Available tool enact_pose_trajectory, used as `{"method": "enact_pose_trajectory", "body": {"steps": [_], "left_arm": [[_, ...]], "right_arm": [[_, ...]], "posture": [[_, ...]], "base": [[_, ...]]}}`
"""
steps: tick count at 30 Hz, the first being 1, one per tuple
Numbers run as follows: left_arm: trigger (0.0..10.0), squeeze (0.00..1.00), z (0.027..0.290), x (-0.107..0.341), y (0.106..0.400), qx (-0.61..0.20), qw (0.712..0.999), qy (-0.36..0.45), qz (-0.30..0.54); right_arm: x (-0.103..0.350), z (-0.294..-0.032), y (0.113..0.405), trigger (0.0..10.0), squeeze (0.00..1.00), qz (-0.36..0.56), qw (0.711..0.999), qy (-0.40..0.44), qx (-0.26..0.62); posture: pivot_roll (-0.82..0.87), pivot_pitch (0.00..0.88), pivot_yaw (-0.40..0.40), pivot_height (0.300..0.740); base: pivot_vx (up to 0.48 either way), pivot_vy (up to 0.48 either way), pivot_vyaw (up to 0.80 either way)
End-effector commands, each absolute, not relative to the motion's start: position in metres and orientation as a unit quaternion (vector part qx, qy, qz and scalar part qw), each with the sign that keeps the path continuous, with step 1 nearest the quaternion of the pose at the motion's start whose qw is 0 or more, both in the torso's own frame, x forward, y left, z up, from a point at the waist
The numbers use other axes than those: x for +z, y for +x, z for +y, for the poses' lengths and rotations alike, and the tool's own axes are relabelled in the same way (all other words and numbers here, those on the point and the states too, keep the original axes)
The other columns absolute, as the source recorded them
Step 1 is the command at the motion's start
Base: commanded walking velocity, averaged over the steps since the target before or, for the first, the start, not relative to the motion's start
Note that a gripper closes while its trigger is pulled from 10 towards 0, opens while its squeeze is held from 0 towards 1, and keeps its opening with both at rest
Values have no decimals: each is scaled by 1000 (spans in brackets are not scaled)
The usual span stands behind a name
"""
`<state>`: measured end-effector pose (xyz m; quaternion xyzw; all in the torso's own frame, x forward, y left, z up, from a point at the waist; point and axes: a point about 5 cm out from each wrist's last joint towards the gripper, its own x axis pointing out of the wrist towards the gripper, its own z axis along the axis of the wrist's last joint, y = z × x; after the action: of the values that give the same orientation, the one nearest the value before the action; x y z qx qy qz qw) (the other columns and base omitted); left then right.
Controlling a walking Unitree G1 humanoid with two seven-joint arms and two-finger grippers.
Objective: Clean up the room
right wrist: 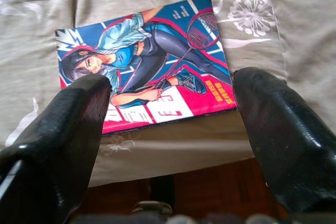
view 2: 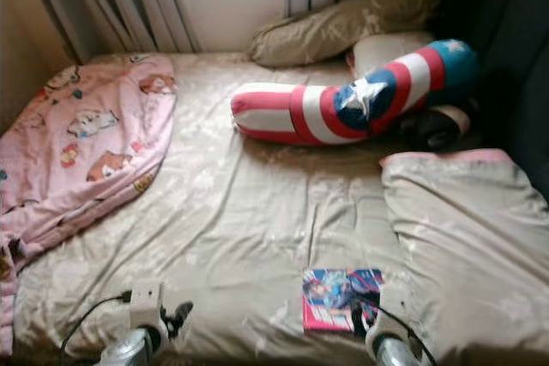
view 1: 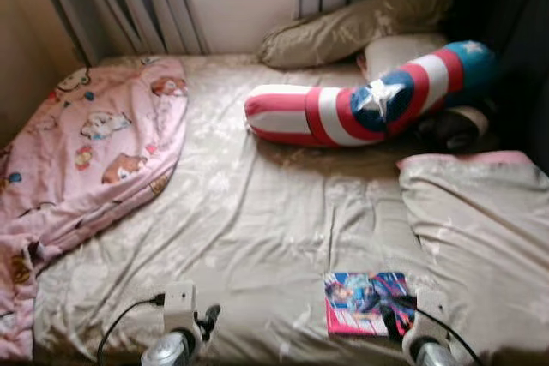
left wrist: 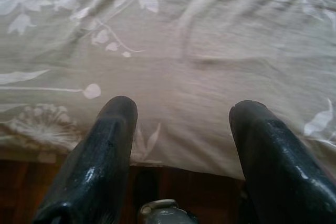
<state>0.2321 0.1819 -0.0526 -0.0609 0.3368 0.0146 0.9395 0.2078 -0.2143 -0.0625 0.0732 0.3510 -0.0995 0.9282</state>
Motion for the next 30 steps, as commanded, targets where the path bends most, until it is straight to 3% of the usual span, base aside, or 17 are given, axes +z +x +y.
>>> {"method": "enact_pose_trajectory", "body": {"steps": [1, 6, 11, 19, 24, 30], "left_arm": [[10000, 0, 186, -61, 219, 26, 930, -52, 364], [10000, 0, 187, -66, 211, 26, 924, -39, 379], [10000, 0, 189, -71, 203, 27, 918, -33, 394], [10000, 0, 191, -71, 203, 27, 917, -27, 398], [10000, 0, 190, -71, 204, 18, 917, -21, 399], [10000, 0, 191, -71, 203, 9, 916, -7, 401]], "right_arm": [[-74, -213, 189, 10000, 0, 385, 915, 61, -104], [-83, -215, 170, 10000, 0, 409, 898, 86, -136], [-91, -209, 155, 10000, 0, 442, 889, 66, -103], [-89, -209, 161, 10000, 0, 435, 893, 67, -96], [-89, -207, 161, 10000, 0, 438, 890, 78, -96], [-88, -207, 163, 10000, 0, 432, 893, 80, -97]], "posture": [[23, 0, 31, 740], [17, 0, 36, 740], [23, 0, 37, 740], [28, 6, 31, 740], [34, 26, 33, 740], [42, 39, 33, 740]], "base": [[0, 0, 0], [0, 0, 0], [0, 0, 0], [0, 0, 782], [0, 0, 0], [0, 447, 0]]}}
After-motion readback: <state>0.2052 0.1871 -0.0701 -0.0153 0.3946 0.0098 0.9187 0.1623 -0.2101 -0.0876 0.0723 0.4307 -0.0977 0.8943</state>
